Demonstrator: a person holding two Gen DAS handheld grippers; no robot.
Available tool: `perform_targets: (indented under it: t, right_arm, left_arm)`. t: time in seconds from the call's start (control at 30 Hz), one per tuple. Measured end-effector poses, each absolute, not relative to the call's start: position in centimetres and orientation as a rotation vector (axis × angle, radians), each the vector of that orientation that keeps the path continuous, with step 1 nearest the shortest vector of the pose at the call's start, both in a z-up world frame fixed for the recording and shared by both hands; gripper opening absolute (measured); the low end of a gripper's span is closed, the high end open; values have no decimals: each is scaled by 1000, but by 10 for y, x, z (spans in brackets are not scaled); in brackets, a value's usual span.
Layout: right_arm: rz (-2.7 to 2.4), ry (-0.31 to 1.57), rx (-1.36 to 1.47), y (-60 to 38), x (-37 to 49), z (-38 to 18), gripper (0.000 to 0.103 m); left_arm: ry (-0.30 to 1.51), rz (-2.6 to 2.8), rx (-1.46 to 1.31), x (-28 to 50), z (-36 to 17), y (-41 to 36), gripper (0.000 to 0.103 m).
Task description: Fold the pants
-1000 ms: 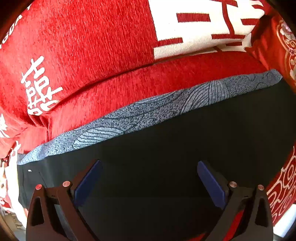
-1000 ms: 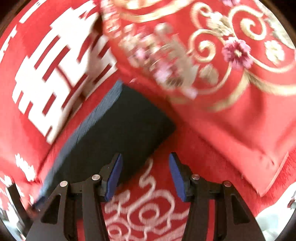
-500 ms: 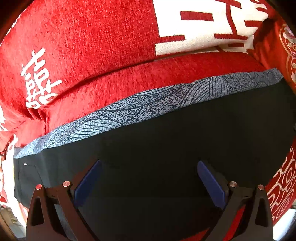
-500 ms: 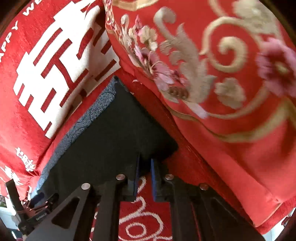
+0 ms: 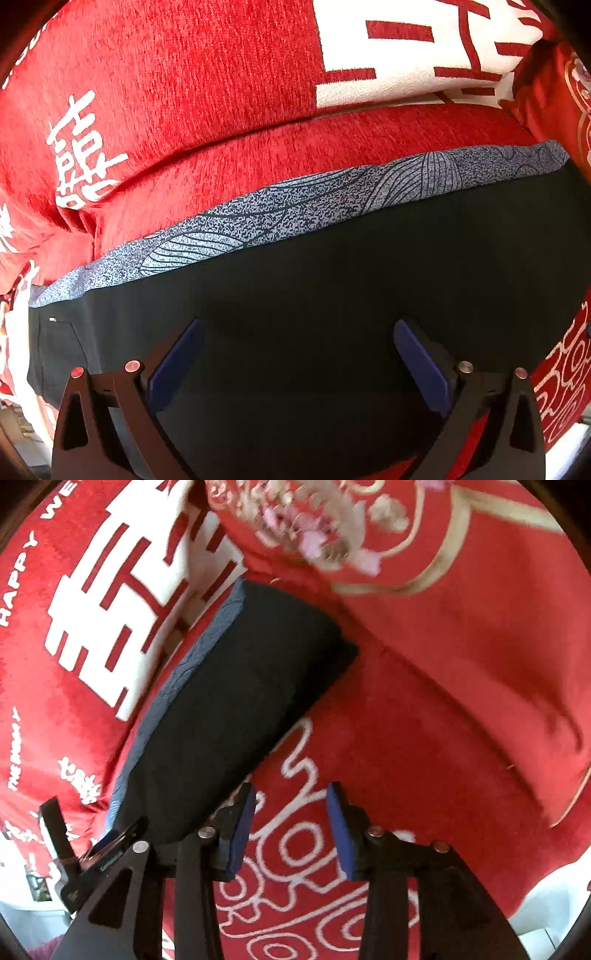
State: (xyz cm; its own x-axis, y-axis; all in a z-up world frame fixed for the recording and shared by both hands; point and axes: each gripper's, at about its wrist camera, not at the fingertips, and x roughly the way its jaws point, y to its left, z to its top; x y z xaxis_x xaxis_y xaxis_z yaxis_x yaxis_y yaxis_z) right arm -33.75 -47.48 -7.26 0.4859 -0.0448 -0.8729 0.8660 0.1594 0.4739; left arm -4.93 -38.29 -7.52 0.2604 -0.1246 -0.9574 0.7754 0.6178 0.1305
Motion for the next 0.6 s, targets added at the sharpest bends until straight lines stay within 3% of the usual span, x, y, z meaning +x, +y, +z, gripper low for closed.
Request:
perform_targets:
  t: [0.6]
  right_arm:
    - [-629, 650, 1422, -476, -343, -87, 51]
  left_arm:
    - [1157, -673, 682, -50, -75, -383, 103]
